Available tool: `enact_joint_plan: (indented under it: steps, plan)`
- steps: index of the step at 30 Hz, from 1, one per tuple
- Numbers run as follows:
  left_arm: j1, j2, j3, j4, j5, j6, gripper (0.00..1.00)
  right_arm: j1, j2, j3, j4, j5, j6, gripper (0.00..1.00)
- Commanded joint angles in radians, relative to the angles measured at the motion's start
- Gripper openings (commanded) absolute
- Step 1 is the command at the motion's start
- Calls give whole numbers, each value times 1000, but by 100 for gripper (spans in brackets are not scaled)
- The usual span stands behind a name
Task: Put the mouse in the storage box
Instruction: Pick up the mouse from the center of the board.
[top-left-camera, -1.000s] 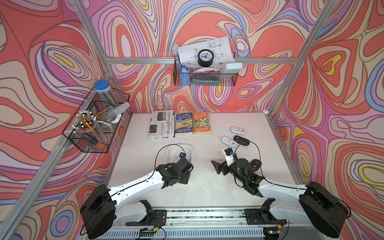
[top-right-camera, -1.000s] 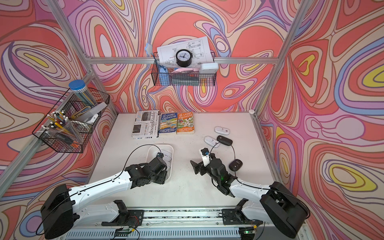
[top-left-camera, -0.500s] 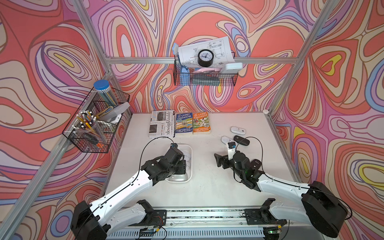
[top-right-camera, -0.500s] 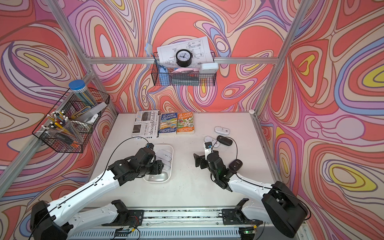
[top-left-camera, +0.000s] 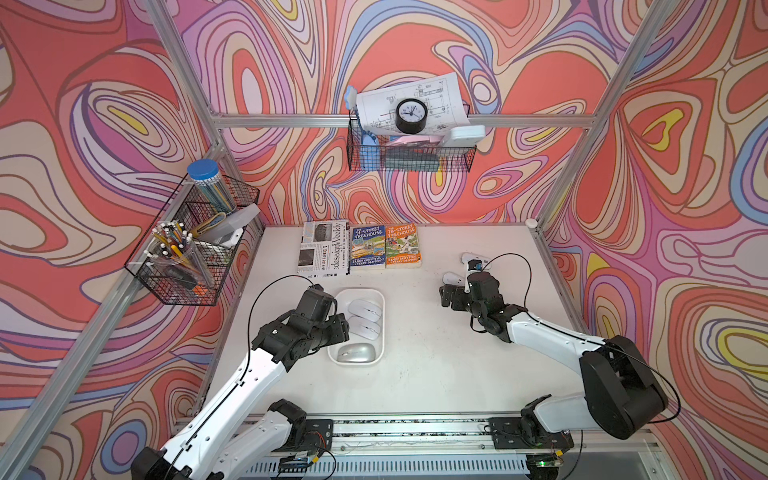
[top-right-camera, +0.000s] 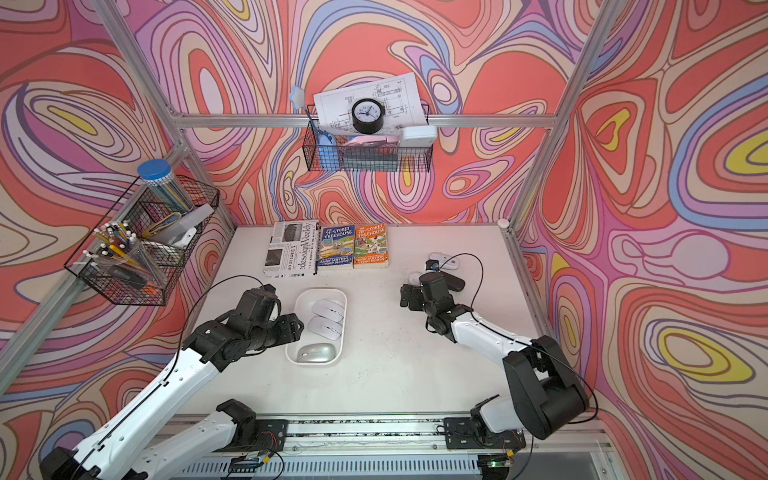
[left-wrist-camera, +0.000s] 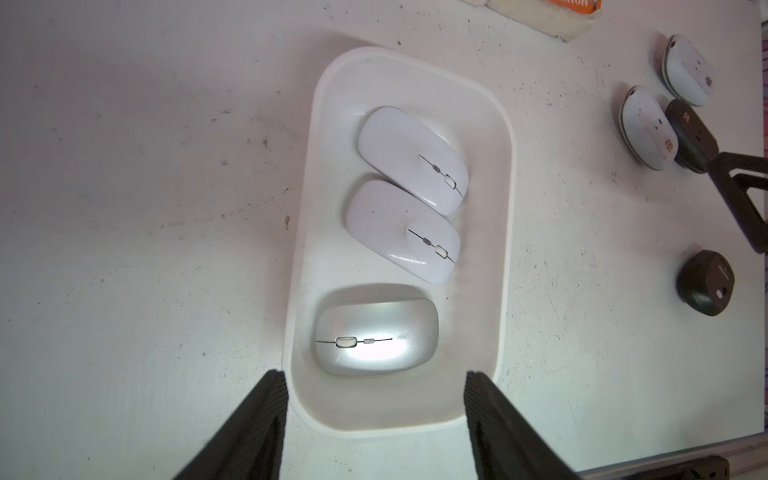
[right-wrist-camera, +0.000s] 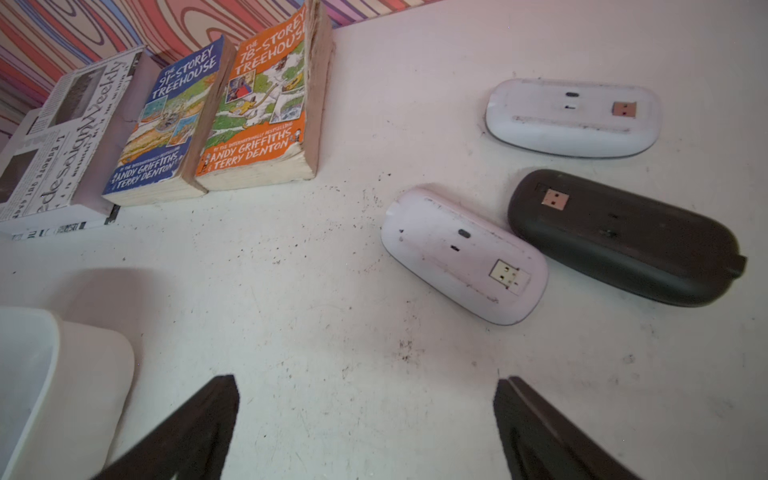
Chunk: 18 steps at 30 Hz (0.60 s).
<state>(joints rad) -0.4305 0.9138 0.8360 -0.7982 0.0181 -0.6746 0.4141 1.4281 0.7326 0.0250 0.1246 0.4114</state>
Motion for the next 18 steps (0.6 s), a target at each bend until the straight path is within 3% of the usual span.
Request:
enact_joint_plan:
  steps: [1,10,18]
  plan:
    - [58,22,30,-66,51,67,65,-40,40,53,-85,-22,21,98]
    - [102,111,42,-55,126,141,66,-208,142,166,-116,-114,42,98]
    - [105,76,43,-44,150,150,67,-214,330,382,-239,-278,-107,98]
